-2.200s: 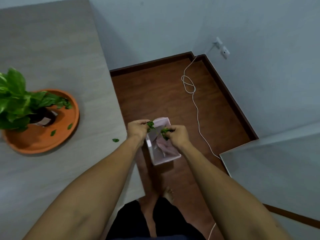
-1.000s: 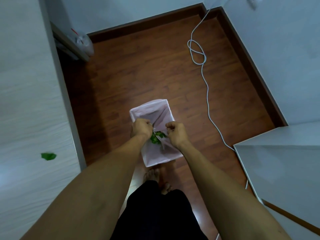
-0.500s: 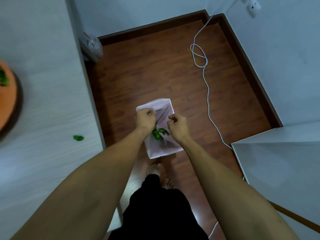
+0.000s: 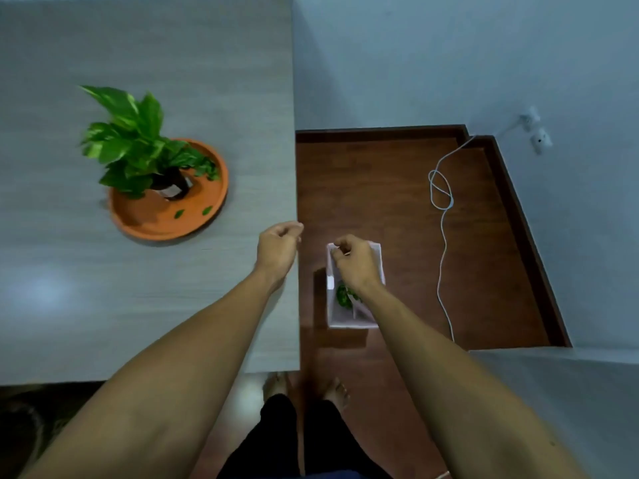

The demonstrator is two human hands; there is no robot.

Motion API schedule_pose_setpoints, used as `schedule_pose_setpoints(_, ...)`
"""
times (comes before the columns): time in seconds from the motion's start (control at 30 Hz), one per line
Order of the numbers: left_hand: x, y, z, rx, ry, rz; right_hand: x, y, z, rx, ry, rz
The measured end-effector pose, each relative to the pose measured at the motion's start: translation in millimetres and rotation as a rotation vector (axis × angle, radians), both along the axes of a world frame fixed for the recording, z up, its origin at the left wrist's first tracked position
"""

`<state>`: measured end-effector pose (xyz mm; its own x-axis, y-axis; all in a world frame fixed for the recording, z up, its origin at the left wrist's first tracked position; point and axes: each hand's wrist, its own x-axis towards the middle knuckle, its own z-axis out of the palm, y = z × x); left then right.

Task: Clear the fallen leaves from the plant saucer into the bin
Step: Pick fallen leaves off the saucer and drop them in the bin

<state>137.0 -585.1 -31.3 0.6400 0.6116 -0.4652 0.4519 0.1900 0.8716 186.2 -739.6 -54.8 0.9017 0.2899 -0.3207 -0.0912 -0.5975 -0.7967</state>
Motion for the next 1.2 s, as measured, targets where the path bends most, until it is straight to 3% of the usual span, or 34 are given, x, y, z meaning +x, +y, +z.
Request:
schedule_pose_setpoints(0.33,-65.5,86.0,0.4,-0.292,0.007,0.236,-39.5,96.6,2.4,-0.106,-0.08,0.192)
schedule_pose_setpoints(0.5,-78.2,95.6,-8.8,-0.512,-0.044,0.237,-50.4,116.4,-10.7,-0.232,-0.164,0.212)
schedule_pose_setpoints(0.7,-84.8,103.5,-12.6,-0.622,-0.076,0.231,-59.5,120.8,-15.6,-0.25,-0.232,0.173)
schedule_pose_setpoints(0.93,-93.8,128.9,-9.1,-0.792,-0.144,0.343,-77.1,174.9,19.4,0.001,-0.198,0.273)
schedule_pose_setpoints(1.2,-101.2,166.8,6.3,-0.855,-0.193,0.403,-94.5,224.5,46.5,0.082,-0.196,0.473)
